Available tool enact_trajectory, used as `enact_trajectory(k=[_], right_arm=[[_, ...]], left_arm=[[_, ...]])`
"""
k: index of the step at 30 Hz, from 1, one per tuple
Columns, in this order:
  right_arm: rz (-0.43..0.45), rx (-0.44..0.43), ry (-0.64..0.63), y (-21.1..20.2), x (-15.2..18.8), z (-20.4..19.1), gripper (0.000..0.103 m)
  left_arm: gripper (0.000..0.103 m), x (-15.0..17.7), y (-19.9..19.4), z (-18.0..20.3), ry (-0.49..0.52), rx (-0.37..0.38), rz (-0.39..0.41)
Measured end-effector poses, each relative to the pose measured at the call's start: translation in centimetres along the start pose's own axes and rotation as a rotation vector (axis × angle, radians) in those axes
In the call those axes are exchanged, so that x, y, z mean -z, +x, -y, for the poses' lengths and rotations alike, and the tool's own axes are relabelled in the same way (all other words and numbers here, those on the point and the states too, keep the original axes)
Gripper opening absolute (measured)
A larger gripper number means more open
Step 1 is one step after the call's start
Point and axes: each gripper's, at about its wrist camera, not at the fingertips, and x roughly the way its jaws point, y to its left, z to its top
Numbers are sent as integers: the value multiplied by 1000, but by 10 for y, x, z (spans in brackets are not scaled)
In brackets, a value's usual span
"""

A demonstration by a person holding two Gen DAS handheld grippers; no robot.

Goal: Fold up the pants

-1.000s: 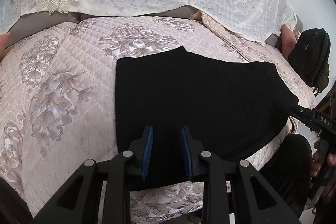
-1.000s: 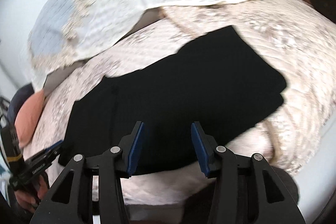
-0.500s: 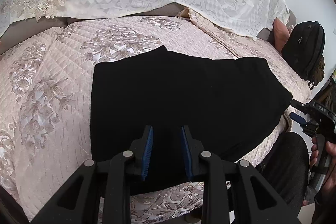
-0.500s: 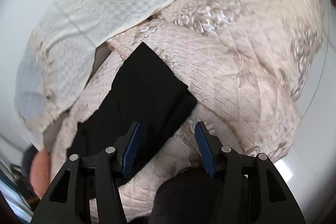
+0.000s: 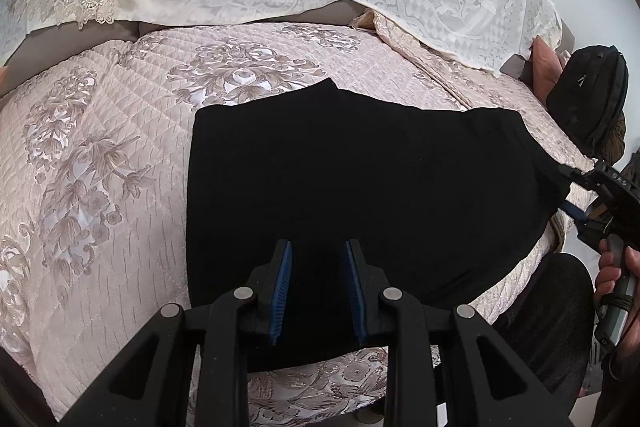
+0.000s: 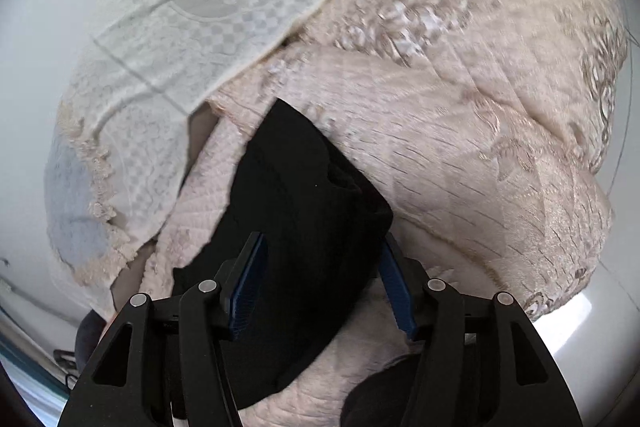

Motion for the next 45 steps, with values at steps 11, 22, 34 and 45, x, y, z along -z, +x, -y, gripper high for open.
enact_trajectory(k=[11,22,34,45], right_arm=[[-40,41,-74,20,-12,-17,23],[-25,-107,-308,3,1,-104,21],[-110,-235,-572,17,58,-201,21],[-367,-252,-752,84,149,-242,21]], left_arm=[[29,1,0,-7,-25,5,4],[29,1,-11,-43,-98,-29,43],[29,6,-26,-81,-182,-50,73],[29,21,-35,-119,-257,-79,85]])
